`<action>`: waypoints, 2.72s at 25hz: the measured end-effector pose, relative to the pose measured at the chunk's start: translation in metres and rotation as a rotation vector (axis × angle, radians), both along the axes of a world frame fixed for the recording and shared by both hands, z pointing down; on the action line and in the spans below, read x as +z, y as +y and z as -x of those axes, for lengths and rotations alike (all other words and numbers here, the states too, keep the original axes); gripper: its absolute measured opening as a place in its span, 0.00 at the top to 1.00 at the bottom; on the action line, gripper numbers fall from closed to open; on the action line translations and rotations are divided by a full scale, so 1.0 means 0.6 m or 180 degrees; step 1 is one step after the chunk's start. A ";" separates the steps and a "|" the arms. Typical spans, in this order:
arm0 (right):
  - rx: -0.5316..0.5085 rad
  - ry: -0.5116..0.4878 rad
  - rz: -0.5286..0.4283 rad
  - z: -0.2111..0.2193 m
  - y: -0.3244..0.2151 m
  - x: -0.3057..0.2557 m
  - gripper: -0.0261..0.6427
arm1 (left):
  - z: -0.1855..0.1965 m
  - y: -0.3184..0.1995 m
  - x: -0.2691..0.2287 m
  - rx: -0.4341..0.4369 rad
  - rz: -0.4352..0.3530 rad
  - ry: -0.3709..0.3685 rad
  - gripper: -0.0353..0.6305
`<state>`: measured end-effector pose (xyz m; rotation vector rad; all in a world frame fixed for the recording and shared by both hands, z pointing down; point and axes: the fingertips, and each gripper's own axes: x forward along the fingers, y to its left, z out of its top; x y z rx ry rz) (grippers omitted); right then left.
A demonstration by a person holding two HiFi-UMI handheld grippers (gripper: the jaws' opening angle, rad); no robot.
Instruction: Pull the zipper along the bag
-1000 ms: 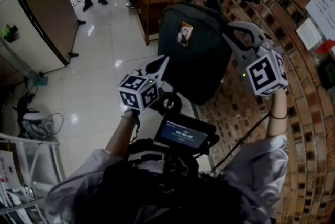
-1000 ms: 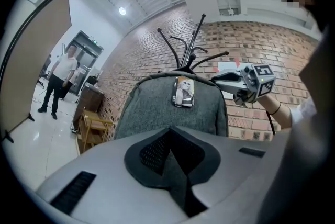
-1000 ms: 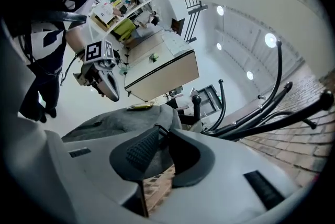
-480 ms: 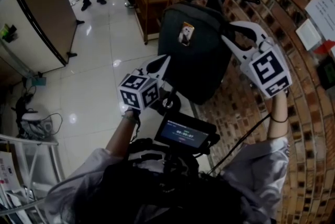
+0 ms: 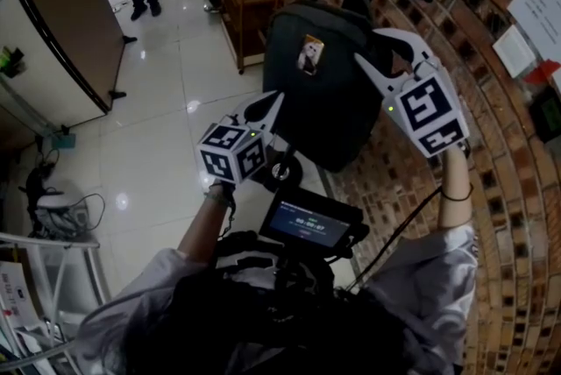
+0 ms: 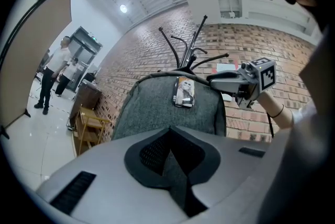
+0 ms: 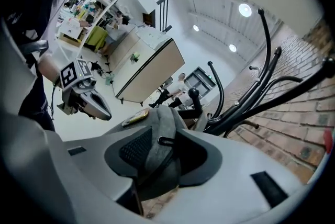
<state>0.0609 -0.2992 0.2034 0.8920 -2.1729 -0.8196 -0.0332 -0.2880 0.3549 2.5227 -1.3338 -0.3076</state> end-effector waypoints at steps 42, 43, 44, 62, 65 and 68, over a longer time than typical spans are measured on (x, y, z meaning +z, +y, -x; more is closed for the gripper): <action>0.0158 -0.0326 0.0023 -0.047 -0.025 -0.015 0.92 | -0.001 -0.014 0.003 0.0091 0.0027 0.0065 0.94; 0.0157 -0.0304 0.0017 -0.047 -0.027 -0.014 0.92 | -0.001 -0.014 0.003 0.0092 0.0026 0.0065 0.94; 0.0152 -0.0296 0.0030 -0.047 -0.028 -0.013 0.93 | -0.002 -0.013 0.002 0.0092 0.0026 0.0065 0.94; 0.0180 -0.1398 0.1355 -0.089 -0.024 -0.013 0.94 | -0.007 -0.004 0.001 0.0093 0.0032 0.0056 0.94; 0.0214 -0.1850 0.1674 -0.088 -0.031 -0.015 0.94 | -0.011 -0.002 0.002 0.0098 0.0037 0.0057 0.94; 0.0380 -0.2376 0.2114 -0.093 -0.034 -0.017 0.94 | -0.018 0.000 0.003 0.0119 0.0039 0.0050 0.94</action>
